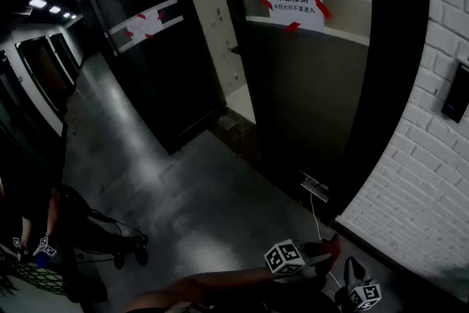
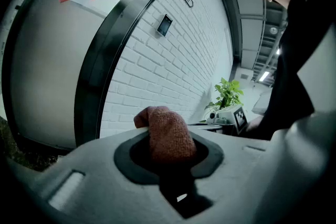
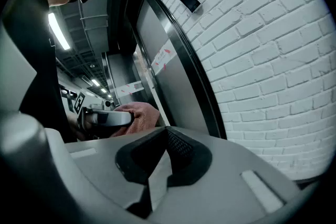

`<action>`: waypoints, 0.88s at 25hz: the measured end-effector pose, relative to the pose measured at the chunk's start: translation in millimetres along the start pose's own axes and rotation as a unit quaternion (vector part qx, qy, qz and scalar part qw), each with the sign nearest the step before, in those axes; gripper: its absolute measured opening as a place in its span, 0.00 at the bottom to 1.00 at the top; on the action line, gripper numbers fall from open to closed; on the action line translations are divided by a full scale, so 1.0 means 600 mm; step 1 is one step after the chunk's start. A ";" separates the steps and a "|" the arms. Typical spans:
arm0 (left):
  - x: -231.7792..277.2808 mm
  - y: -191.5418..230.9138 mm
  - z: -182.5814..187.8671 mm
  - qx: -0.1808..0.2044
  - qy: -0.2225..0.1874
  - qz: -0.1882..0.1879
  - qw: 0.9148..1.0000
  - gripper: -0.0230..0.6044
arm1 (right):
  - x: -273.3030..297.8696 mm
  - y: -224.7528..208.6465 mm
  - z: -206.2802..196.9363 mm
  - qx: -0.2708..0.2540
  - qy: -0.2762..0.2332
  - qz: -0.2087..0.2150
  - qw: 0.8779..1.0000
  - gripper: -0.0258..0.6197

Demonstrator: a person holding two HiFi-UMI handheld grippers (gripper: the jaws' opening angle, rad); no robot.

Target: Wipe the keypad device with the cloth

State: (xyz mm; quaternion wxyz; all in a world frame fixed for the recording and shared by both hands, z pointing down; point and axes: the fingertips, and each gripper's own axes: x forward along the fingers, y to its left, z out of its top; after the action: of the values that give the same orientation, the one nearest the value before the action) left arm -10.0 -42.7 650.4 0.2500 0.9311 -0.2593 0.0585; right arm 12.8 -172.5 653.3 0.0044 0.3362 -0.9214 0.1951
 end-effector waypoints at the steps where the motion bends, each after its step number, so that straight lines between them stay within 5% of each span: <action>1: 0.013 0.039 0.036 0.018 -0.002 0.010 1.000 0.17 | -0.030 -0.006 -0.007 0.000 0.001 0.000 1.000 0.04; 3: 0.044 0.090 0.086 0.041 -0.006 0.025 0.999 0.17 | -0.083 -0.023 -0.021 0.000 0.007 0.000 1.000 0.04; 7: 0.108 0.092 0.083 0.017 -0.015 0.038 0.999 0.17 | -0.130 -0.092 -0.046 -0.006 0.027 0.005 1.000 0.04; 13: 0.167 0.113 0.154 0.021 -0.040 0.060 0.997 0.17 | -0.149 -0.126 0.027 0.004 0.024 0.012 1.000 0.04; 22: 0.168 0.119 0.221 0.065 -0.072 0.077 0.992 0.17 | -0.129 -0.160 0.046 -0.017 0.001 0.025 1.000 0.04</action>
State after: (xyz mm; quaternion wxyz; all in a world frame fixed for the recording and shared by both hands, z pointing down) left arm 37.3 -206.9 590.6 0.1642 0.9245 -0.3430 0.0267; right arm 135.9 -201.6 651.4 0.0058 0.3128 -0.9327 0.1793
